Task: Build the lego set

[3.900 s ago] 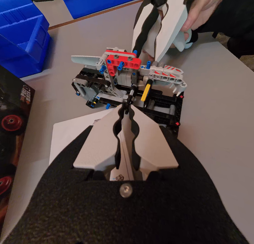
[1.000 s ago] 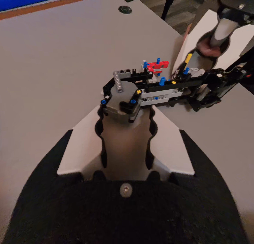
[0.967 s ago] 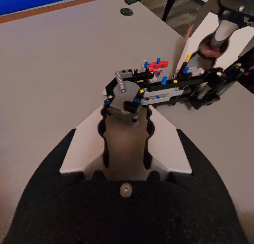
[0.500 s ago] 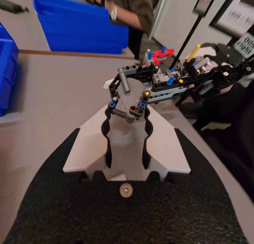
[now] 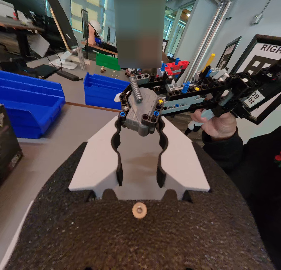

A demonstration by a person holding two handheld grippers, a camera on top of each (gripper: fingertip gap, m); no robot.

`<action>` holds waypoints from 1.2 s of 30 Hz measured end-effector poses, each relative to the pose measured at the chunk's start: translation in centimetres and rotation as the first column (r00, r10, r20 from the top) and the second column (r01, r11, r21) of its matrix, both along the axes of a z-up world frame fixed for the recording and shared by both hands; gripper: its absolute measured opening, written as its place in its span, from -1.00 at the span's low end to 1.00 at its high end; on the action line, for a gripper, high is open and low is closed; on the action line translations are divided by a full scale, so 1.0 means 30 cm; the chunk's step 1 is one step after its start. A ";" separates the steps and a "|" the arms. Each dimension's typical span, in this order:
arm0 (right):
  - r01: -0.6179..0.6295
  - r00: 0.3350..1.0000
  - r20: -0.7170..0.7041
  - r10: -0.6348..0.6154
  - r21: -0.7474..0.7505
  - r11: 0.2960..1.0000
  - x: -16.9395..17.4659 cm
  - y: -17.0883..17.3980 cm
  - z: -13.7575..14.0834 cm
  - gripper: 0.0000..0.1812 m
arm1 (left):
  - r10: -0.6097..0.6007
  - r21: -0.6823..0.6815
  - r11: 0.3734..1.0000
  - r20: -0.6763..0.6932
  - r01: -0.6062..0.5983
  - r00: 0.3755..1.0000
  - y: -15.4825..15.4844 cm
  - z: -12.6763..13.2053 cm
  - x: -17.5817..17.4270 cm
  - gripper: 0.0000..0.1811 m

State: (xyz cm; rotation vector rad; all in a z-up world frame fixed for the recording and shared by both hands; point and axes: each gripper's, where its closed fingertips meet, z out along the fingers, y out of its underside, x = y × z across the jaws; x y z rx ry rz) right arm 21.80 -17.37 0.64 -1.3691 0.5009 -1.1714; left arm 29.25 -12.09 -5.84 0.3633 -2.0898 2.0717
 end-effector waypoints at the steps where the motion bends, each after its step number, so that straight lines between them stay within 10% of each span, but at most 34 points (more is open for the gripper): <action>1: -0.006 1.000 0.010 0.006 0.000 1.000 -0.007 0.011 0.012 -0.71 | 0.008 -0.001 1.000 0.018 -0.008 1.000 0.013 0.017 -0.005 -0.48; 12: -0.011 0.994 0.110 0.018 -0.066 0.998 -0.065 0.097 0.089 -0.70 | 0.049 -0.082 0.996 0.187 -0.034 0.981 0.102 0.134 -0.044 -0.48; 36: -0.016 0.995 0.098 0.020 -0.046 0.999 -0.034 0.075 0.029 -0.71 | 0.018 -0.073 0.997 0.140 -0.008 0.990 0.068 0.065 -0.011 -0.48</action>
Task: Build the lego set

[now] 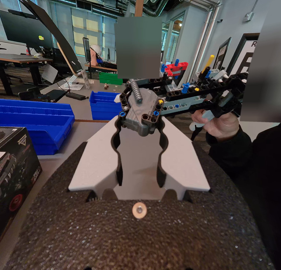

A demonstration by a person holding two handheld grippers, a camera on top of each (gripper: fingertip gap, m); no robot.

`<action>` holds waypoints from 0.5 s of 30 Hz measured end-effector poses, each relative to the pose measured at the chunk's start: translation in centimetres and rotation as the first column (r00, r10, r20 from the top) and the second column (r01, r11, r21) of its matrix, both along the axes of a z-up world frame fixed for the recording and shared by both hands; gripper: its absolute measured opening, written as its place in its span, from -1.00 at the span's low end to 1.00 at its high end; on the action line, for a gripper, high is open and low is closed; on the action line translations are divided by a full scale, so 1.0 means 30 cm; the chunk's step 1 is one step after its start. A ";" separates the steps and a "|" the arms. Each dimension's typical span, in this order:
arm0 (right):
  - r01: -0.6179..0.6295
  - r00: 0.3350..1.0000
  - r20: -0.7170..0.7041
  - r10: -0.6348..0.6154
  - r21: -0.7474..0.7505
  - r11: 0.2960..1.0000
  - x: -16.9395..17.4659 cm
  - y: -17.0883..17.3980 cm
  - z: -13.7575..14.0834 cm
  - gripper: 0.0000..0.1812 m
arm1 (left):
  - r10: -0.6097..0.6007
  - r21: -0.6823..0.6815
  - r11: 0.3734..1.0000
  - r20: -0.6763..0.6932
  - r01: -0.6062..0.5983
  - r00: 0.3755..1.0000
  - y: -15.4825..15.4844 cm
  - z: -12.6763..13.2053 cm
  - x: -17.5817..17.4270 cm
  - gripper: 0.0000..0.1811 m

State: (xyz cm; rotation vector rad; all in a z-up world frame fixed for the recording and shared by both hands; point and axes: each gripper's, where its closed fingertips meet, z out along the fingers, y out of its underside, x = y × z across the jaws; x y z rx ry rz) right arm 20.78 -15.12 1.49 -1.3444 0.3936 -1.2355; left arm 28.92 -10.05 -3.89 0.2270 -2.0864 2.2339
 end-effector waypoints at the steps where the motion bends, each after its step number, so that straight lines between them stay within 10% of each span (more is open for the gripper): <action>1: -0.003 1.000 -0.008 0.003 0.003 1.000 0.004 -0.003 -0.011 -0.71 | 0.004 0.009 1.000 0.001 -0.004 1.000 -0.001 -0.008 0.004 -0.48; 15: 0.051 0.876 -0.477 0.070 0.236 0.970 0.043 -0.098 -0.631 -0.69 | -0.011 0.454 0.880 -0.268 0.136 0.963 -0.052 -0.602 0.015 -0.48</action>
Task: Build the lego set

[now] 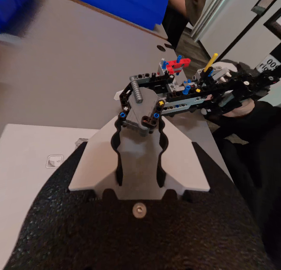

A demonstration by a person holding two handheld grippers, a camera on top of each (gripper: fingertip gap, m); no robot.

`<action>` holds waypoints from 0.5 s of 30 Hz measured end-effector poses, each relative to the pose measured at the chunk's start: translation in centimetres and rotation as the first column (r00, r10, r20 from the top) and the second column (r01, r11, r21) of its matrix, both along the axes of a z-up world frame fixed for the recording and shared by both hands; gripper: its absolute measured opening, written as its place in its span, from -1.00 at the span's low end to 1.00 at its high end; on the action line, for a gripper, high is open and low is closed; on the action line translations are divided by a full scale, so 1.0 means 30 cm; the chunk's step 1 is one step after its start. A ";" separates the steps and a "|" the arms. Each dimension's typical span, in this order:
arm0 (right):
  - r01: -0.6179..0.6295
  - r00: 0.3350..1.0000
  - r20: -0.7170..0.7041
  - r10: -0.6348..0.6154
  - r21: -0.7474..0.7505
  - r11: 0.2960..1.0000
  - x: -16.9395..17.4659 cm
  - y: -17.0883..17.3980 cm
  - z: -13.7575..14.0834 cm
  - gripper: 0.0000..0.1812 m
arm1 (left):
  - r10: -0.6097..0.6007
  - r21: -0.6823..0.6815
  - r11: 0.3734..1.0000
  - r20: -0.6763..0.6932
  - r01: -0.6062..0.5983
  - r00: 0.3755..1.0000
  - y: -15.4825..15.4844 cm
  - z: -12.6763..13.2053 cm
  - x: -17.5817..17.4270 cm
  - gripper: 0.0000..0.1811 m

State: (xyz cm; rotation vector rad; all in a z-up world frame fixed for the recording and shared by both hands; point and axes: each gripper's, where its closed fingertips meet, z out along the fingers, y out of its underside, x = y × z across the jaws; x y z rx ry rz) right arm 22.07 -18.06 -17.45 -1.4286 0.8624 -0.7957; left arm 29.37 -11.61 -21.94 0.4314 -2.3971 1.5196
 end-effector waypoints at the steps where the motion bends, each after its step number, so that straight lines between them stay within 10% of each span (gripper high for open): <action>1: 0.002 1.000 -0.023 -0.002 -0.024 1.000 0.000 -0.004 -0.015 -0.69 | -0.012 0.006 1.000 -0.003 0.012 1.000 -0.005 -0.015 -0.002 -0.48; 8: -0.112 0.927 -0.371 0.058 -0.127 0.986 -0.029 0.007 -0.244 -0.65 | -0.080 0.197 0.980 0.212 0.037 0.974 0.010 -0.124 0.009 -0.49; 15: -0.223 0.866 -0.473 0.162 -0.076 0.972 -0.066 0.023 -0.264 -0.62 | -0.078 0.255 0.967 0.321 -0.007 0.944 0.028 -0.135 0.020 -0.47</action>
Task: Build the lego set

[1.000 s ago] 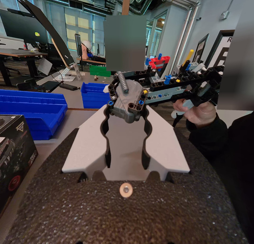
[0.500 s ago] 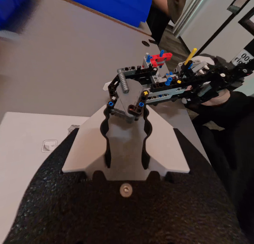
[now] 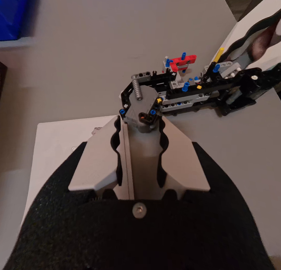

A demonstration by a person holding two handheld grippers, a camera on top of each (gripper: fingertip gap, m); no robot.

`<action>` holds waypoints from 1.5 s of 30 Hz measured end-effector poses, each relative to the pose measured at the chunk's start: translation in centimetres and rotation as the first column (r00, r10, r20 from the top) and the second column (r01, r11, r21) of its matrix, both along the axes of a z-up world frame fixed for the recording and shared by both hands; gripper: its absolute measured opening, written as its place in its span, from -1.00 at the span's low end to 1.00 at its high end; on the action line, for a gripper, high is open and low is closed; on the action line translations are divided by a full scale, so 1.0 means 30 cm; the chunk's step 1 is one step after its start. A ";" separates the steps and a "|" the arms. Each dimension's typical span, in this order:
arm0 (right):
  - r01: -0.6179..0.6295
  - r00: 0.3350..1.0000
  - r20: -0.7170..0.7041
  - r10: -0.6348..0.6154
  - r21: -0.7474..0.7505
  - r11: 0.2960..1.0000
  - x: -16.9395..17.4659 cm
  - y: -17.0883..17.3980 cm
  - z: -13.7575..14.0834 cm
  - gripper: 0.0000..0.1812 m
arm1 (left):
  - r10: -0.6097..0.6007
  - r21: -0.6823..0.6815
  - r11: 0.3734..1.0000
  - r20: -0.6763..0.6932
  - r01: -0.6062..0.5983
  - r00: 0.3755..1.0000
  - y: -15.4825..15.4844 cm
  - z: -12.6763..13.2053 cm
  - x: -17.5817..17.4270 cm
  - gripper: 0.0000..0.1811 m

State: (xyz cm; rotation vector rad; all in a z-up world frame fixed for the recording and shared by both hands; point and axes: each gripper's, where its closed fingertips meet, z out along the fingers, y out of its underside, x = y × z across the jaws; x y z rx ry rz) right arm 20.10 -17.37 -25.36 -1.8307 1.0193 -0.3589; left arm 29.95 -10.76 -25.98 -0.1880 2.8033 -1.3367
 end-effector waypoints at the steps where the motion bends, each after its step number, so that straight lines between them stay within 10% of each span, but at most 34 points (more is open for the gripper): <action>1: -0.010 0.999 -0.032 0.011 0.033 0.999 -0.010 -0.010 0.006 -0.59 | 0.007 0.001 1.000 0.004 -0.007 1.000 0.008 0.010 -0.001 -0.47; 5: 0.009 0.978 -0.205 0.031 0.189 0.982 -0.037 -0.065 0.014 -0.63 | 0.100 -0.006 0.995 -0.032 -0.101 0.994 0.071 0.088 0.013 -0.38; 10: -0.039 0.975 -0.210 0.069 0.142 0.989 -0.015 -0.070 0.009 -0.56 | -0.007 -0.123 0.992 0.045 0.013 0.999 0.009 0.268 -0.125 -0.78; 16: -0.128 0.972 -0.197 0.126 0.005 0.992 0.008 0.014 -0.042 -0.57 | -0.040 0.030 0.999 0.120 0.037 0.992 -0.109 0.190 -0.198 -0.67; 23: 0.025 0.978 0.207 0.028 -0.250 0.968 0.096 0.023 0.048 -0.68 | 0.100 0.022 0.995 0.062 -0.101 0.993 -0.065 0.124 -0.179 -0.79; 32: 0.143 0.724 0.576 0.379 -0.664 0.734 0.055 0.128 0.123 -0.68 | 0.202 -0.084 0.975 -0.045 -0.205 0.978 0.058 0.093 -0.250 -0.84; 41: -0.015 0.673 0.576 0.465 -0.617 0.787 -0.047 0.198 0.127 -0.64 | 0.284 -0.214 0.932 -0.065 -0.291 0.957 0.091 0.066 -0.305 -0.95; 45: -0.247 0.804 0.524 0.282 -0.137 0.959 -0.082 0.159 0.273 -0.53 | 0.271 -0.190 0.942 -0.061 -0.278 0.961 0.108 0.055 -0.323 -0.99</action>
